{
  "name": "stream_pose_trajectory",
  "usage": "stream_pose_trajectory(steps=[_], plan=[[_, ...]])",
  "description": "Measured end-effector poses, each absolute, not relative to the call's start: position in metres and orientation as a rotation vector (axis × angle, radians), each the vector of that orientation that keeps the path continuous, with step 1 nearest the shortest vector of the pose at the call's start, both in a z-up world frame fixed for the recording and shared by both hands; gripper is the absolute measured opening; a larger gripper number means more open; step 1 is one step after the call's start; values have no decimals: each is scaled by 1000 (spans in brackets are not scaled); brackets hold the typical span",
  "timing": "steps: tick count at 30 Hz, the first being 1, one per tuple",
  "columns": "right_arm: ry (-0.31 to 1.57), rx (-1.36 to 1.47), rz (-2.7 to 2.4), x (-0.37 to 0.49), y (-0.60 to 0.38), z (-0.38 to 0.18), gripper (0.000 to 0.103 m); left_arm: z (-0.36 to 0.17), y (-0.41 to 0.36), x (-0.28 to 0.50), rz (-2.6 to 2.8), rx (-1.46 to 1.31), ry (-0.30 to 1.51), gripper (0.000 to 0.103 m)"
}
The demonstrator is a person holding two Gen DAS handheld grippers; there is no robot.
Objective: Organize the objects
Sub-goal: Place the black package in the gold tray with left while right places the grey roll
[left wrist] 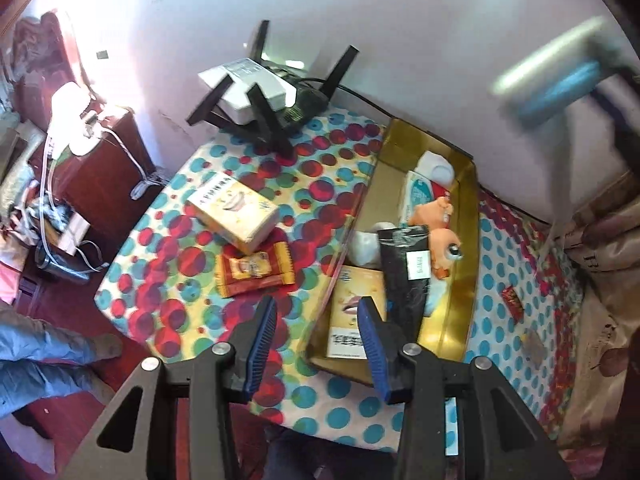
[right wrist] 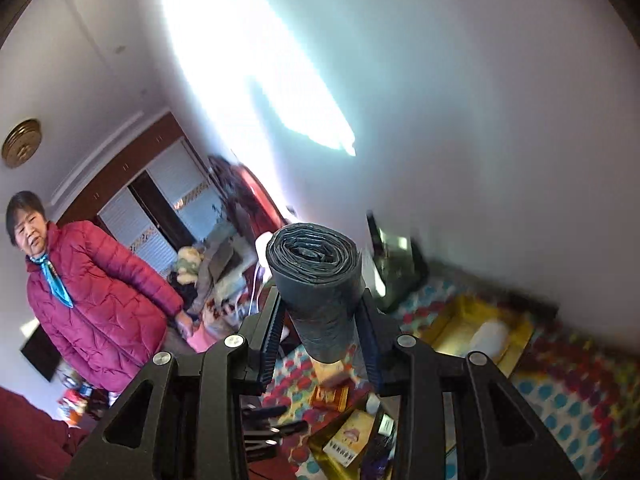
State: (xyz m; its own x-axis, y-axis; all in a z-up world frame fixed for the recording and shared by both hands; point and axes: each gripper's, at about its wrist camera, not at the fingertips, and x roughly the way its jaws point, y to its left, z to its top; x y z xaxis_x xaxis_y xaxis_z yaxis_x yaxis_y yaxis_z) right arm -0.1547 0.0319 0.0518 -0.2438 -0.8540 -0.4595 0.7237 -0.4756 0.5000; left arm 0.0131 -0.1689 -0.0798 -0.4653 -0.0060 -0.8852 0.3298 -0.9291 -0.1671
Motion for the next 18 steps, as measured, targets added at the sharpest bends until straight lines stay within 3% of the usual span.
stream_pose_trajectory(steps=[8,12,14,18], plan=[[-494,1173,-1792,-205,10,-61,34,-87,-176,26,-2447,1526,417,43],[-637,1184,-1770,-226,2,-77,34,-89,-181,29,-2436,1535,420,43],[-634,1183,-1802,-231,-1,-76,34,-90,-182,29,-2436,1540,428,43],[-435,1320,-1933,-242,-9,-95,34,-91,-182,27,-2448,1550,426,43]])
